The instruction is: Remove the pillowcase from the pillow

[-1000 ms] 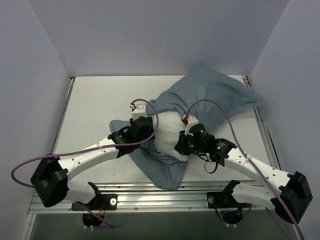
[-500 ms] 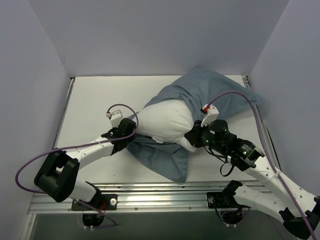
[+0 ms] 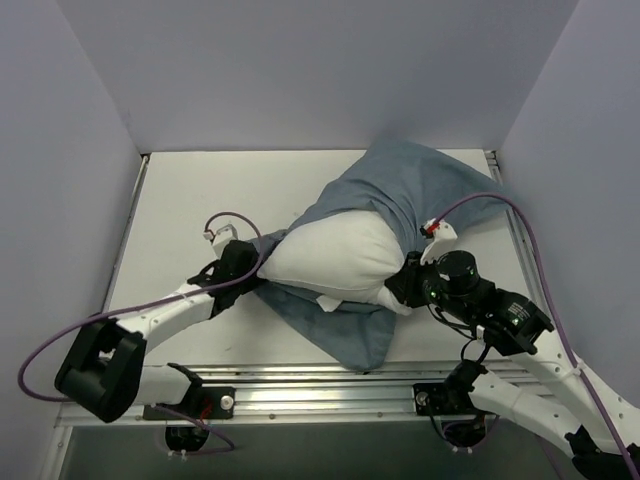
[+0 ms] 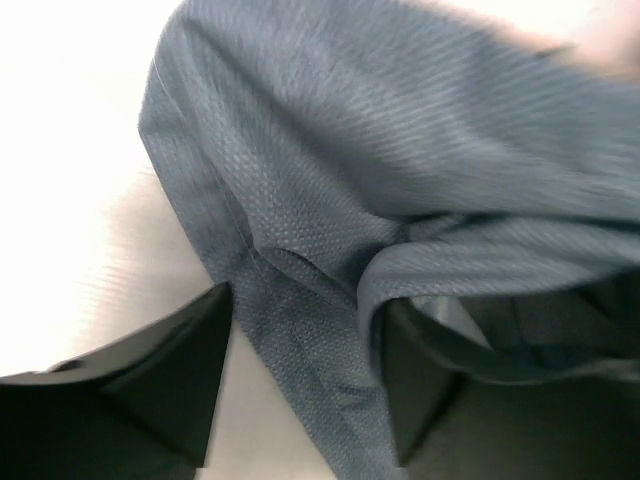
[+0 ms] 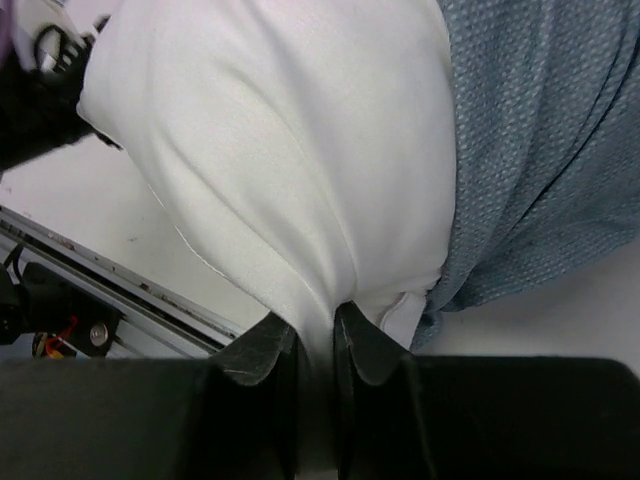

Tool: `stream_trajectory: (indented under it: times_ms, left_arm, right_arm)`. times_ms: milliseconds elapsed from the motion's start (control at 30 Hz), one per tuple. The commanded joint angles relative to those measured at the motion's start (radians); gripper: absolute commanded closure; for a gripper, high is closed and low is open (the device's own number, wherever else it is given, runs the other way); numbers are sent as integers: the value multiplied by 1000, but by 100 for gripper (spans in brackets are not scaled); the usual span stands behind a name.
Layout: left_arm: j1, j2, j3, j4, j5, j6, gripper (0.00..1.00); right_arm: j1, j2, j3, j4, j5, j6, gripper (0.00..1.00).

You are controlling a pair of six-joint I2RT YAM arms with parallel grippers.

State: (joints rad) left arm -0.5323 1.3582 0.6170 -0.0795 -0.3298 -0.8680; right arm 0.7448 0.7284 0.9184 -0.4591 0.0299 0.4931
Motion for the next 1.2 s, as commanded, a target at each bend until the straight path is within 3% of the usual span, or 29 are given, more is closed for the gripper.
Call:
stream_trajectory:
  times_ms: [0, 33, 200, 367, 400, 500, 567, 700, 733, 833, 900, 967, 1100, 1167]
  left_arm:
    - [22, -189, 18, -51, 5, 66, 31]
    - [22, -271, 27, -66, 11, 79, 22]
    - [31, -407, 130, -126, 49, 265, 7]
    - [34, -274, 299, -76, 155, 359, 3]
    - [34, -236, 322, -56, 229, 365, 4]
    - [32, -46, 400, 27, 370, 351, 4]
    - [32, 97, 453, 63, 431, 307, 2]
    - [15, 248, 487, 181, 592, 218, 0]
    - [9, 265, 475, 197, 616, 190, 0]
    - [-32, 227, 388, 237, 637, 164, 0]
    - [-79, 176, 287, 256, 626, 147, 0]
    - [-121, 73, 216, 254, 589, 120, 5]
    - [-289, -112, 96, 170, 460, 84, 5]
    - [-316, -198, 47, 123, 404, 55, 5]
  right_arm:
    - [-16, -52, -21, -27, -19, 15, 88]
    - [-16, -60, -24, -38, -19, 18, 80]
    - [-16, -90, 8, -79, 25, 45, 30]
    - [-18, -35, 48, -95, 155, 74, 12]
    - [-18, -6, 51, -101, 247, 79, 8]
    - [-28, 89, 62, -96, 411, 98, 2]
    - [-59, 141, 57, -70, 442, 94, 2]
    - [-278, 259, 4, 133, 310, 61, 2]
    - [-324, 278, -18, 184, 168, 42, 3]
    - [-413, 411, -50, 341, -66, -30, 8]
    - [-395, 514, -24, 432, -221, -89, 10]
    - [-346, 612, 44, 450, -287, -135, 11]
    - [-243, 770, 204, 450, -329, -221, 11]
    - [-213, 843, 250, 500, -343, -228, 11]
